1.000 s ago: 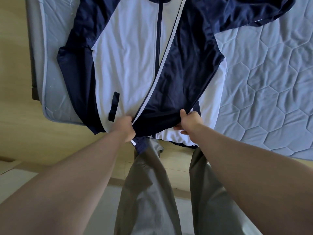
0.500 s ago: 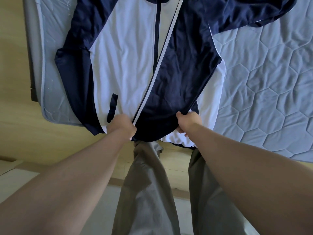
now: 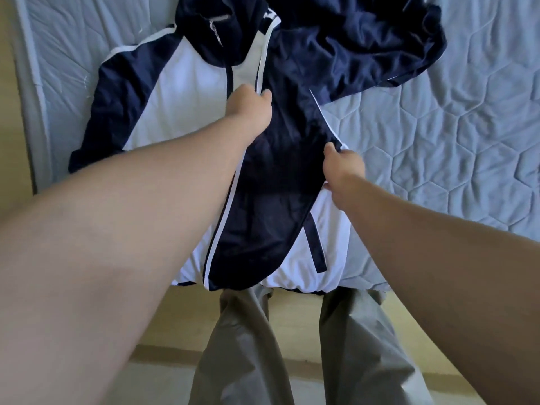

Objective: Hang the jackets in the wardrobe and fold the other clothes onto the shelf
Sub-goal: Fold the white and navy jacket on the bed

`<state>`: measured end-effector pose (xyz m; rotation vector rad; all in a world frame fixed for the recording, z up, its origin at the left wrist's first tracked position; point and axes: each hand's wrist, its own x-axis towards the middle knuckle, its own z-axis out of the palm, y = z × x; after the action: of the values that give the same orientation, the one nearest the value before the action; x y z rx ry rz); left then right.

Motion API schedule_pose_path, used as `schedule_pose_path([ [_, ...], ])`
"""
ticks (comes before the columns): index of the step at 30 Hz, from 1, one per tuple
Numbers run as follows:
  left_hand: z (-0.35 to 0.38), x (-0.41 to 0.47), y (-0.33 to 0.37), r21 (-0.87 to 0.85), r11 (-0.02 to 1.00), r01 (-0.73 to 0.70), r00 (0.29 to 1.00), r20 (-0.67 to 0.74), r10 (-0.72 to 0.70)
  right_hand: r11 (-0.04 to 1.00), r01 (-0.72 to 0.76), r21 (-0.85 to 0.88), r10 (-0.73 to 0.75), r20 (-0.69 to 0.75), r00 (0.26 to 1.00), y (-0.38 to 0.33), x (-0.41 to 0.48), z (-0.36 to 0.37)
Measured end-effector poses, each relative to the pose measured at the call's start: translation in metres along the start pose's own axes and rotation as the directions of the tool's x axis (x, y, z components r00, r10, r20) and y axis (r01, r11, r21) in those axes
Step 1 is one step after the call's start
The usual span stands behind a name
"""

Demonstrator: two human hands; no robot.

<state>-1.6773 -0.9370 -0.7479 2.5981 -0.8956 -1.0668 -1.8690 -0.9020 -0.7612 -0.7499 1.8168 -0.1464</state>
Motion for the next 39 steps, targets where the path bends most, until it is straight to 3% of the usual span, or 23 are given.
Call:
schedule_pose_path([
  [6, 0.009, 0.015, -0.01, 0.102, 0.984, 0.146, 0.988, -0.064, -0.14, 0.996, -0.088, -0.012, 0.088, -0.018, 0.996, -0.005, 0.013, -0.003],
  [11, -0.018, -0.004, -0.058, 0.03, 0.99, 0.138, 0.981, -0.138, -0.133, 0.988, -0.03, -0.153, 0.003, -0.172, 0.985, 0.006, -0.022, 0.005],
  [13, -0.039, -0.012, -0.094, -0.052, 0.965, 0.256, 0.945, -0.197, -0.262, 0.955, 0.071, -0.287, -0.107, -0.111, 0.988, 0.015, -0.044, 0.016],
  [15, -0.061, -0.02, -0.134, -0.155, 0.906, 0.393, 0.869, -0.26, -0.421, 0.904, 0.114, -0.413, -0.108, 0.036, 0.993, 0.019, -0.066, 0.039],
  [18, -0.096, -0.033, -0.196, -0.287, 0.75, 0.596, 0.686, -0.302, -0.662, 0.865, 0.146, -0.479, -0.05, 0.207, 0.977, 0.019, -0.095, 0.087],
  [21, -0.123, -0.045, -0.257, -0.47, 0.55, 0.691, 0.561, -0.131, -0.817, 0.81, 0.214, -0.545, -0.025, 0.333, 0.943, 0.012, -0.119, 0.137],
  [23, -0.132, -0.048, -0.286, -0.628, 0.396, 0.669, 0.559, 0.075, -0.826, 0.807, 0.245, -0.538, -0.018, 0.393, 0.919, 0.006, -0.131, 0.17],
  [26, -0.144, -0.044, -0.311, -0.81, 0.102, 0.577, 0.613, 0.347, -0.71, 0.817, 0.284, -0.502, -0.025, 0.46, 0.887, -0.004, -0.143, 0.216],
  [28, -0.154, -0.035, -0.323, -0.835, -0.099, 0.542, 0.614, 0.474, -0.632, 0.833, 0.302, -0.464, -0.042, 0.492, 0.87, -0.011, -0.148, 0.243],
  [31, -0.169, -0.021, -0.344, -0.771, -0.36, 0.526, 0.557, 0.632, -0.539, 0.829, 0.341, -0.443, -0.08, 0.51, 0.857, -0.02, -0.151, 0.275],
  [33, -0.174, -0.012, -0.352, -0.735, -0.389, 0.556, 0.531, 0.674, -0.514, 0.825, 0.358, -0.437, -0.095, 0.518, 0.85, -0.025, -0.15, 0.291],
  [36, -0.175, -0.003, -0.347, -0.735, -0.343, 0.584, 0.521, 0.664, -0.536, 0.825, 0.335, -0.455, -0.083, 0.488, 0.869, -0.036, -0.147, 0.306],
  [39, -0.187, 0.008, -0.328, -0.836, -0.315, 0.45, 0.642, 0.548, -0.537, 0.86, 0.27, -0.433, -0.075, 0.416, 0.906, -0.048, -0.149, 0.308],
])
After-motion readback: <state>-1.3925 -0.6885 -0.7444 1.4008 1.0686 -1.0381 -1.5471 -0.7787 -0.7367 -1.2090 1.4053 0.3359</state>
